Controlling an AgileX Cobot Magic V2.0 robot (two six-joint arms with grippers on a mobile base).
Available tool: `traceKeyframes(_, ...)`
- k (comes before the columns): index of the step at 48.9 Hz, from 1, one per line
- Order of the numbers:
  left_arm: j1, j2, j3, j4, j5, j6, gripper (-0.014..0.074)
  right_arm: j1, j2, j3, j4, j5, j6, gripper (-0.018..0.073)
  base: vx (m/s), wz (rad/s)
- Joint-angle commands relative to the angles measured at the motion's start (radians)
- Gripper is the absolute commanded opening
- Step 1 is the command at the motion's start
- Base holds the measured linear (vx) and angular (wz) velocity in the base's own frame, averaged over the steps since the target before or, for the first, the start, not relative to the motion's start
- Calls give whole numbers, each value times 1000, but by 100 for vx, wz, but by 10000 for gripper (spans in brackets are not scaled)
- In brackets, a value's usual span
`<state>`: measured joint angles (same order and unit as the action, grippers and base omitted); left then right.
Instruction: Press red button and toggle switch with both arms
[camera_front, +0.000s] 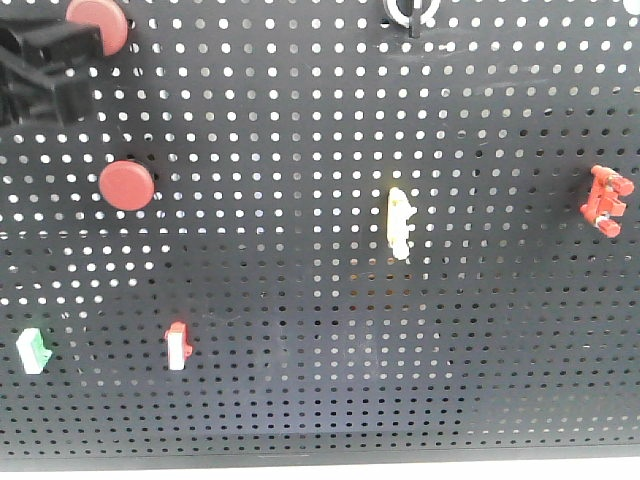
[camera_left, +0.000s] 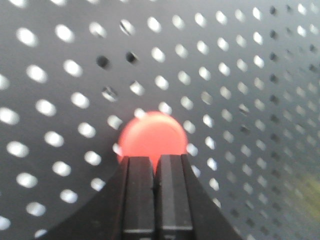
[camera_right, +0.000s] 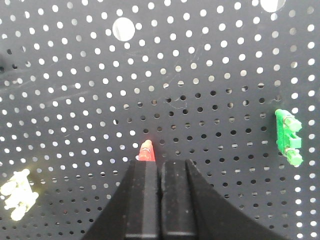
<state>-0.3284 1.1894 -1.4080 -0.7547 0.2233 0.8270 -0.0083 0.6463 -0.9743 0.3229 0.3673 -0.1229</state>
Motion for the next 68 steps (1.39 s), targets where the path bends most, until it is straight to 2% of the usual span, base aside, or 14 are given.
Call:
traceKeyframes(1,-6,8,-52,-25,-77,-1,2,-6,6,-30,1,-63,-9,-3,0,0)
traceKeyframes(8,-6,-23,-53,-25,-30,-1,2,-6,6,-30,30,-12,-6,-3,0,0)
traceKeyframes(13,-6,-69,-43,-24,21,0,2,-6,6,-30,35,51,-56,-3,0,0)
traceKeyframes(18,-6,-158,37,-24,16,0,2,-6,6,-30,100,105,-164,-3,0,0)
traceKeyframes(23,-6,-258,158,-24,-11,0,2,-6,6,-37,223,130,-313,-3,0,0)
traceKeyframes(32,-6,-442,403,-25,-38,-2,2,-5,53,-90,599,194,-661,-3,0,0)
traceKeyframes(36,-6,-515,503,-26,-56,-26,2,-5,109,-124,817,231,-788,-3,0,0)
traceKeyframes(41,-6,-587,566,-26,-66,-60,2,-5,204,-180,1092,346,-965,-3,0,0)
traceKeyframes(43,-6,-602,574,-26,-61,-60,2,5,248,-200,1163,398,-1017,-3,0,0)
traceKeyframes(47,-6,-622,575,-26,-50,-60,2,83,333,-237,1290,438,-1101,-3,0,0)
traceKeyframes(51,-6,-630,575,-26,-45,-60,2,237,405,-273,1317,371,-1176,-3,0,0)
traceKeyframes(58,-6,-631,575,-25,-26,-60,2,565,517,-331,1297,35,-1293,-3,0,0)
traceKeyframes(63,-6,-631,575,-24,-26,-60,2,691,565,-363,1298,-241,-1356,-3,0,0)
traceKeyframes(68,-6,-631,575,-22,-26,-60,2,727,584,-389,1310,-432,-1375,-3,0,0)
